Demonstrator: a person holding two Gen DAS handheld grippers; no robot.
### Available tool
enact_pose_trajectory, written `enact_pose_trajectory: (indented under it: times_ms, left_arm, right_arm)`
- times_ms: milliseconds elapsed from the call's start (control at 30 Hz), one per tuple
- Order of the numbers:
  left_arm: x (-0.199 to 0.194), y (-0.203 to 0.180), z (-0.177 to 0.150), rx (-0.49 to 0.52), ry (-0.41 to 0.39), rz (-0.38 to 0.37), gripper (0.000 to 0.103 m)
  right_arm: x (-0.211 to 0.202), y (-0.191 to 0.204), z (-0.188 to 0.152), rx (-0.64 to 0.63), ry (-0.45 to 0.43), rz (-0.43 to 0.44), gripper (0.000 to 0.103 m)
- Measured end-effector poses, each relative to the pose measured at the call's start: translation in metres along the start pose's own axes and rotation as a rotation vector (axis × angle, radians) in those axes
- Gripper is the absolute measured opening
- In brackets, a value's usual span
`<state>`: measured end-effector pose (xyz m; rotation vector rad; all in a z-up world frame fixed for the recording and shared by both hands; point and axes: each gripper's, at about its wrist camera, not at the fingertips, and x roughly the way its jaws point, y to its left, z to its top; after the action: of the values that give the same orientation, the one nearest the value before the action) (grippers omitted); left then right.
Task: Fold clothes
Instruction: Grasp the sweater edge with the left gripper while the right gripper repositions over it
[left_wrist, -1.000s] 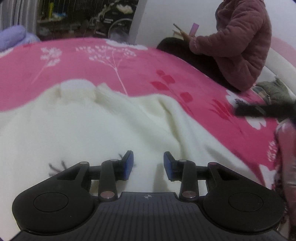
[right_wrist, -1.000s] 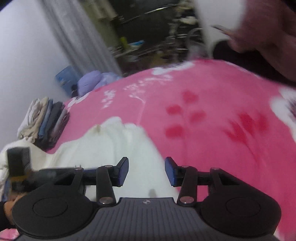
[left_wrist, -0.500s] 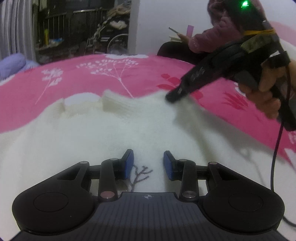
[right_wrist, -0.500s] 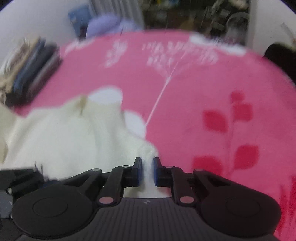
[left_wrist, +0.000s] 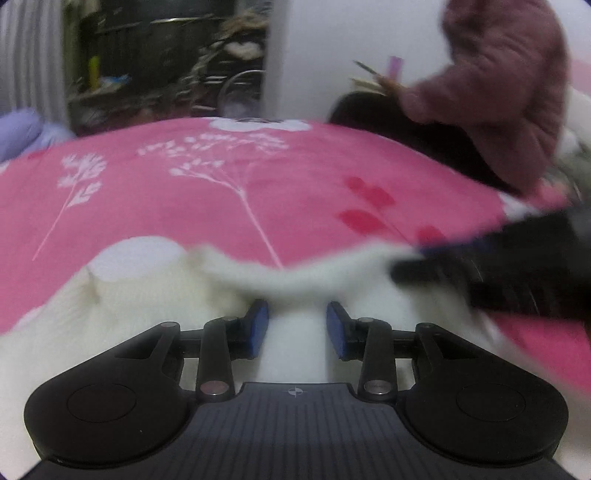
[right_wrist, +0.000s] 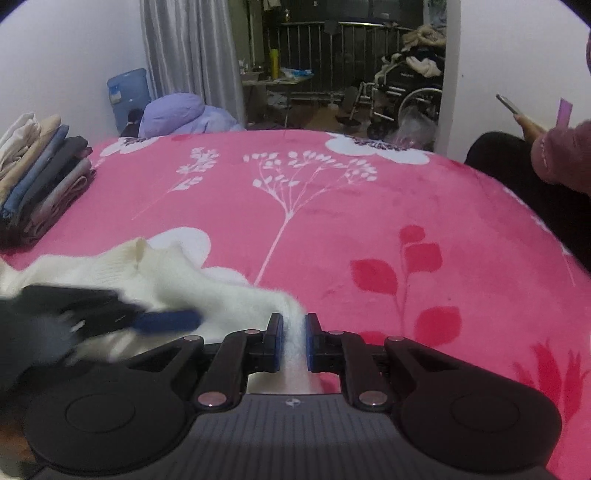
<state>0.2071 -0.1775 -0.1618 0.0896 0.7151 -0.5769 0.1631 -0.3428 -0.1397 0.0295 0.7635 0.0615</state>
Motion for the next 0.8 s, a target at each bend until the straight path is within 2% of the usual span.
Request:
enact_pose_trajectory:
  times_ms: [167,267,333,433,500,567,667,800]
  left_arm:
    - [0.015,-0.001,0.005,-0.039,0.011,0.043,0.037]
    - [0.009,-0.003,0.006,-0.046,0.008,0.062,0.037]
    - [0.001,0.003,0.008,-0.093,0.009,0.048,0.037]
    - [-0.012,0.019,0.012,-0.21,0.013,0.009,0.038]
    - [-0.027,0.026,0.013,-0.265,0.0,-0.003,0.038]
    - [-0.045,0.026,0.014,-0.274,-0.016,-0.018,0.038]
    - [-0.077,0.016,0.01,-0.242,-0.011,-0.084,0.039]
    - [-0.121,-0.02,-0.012,-0.119,0.048,-0.253,0.043]
  right_arm:
    - [0.009,-0.004,0.0,0.048,0.033,0.028,0.016]
    - [0.006,-0.018,0.003,0.126,0.054,0.063,0.026]
    - [-0.013,-0.032,0.004,0.199,0.021,0.074,0.043]
    - [-0.048,-0.054,0.001,0.285,-0.011,0.067,0.043]
    - [-0.071,-0.066,-0.006,0.343,0.017,0.068,0.044]
    - [-0.094,-0.078,-0.018,0.411,0.068,0.079,0.05]
    - [-0.123,-0.087,-0.043,0.512,0.175,0.087,0.05]
    - [-0.157,-0.085,-0.091,0.608,0.273,0.072,0.051]
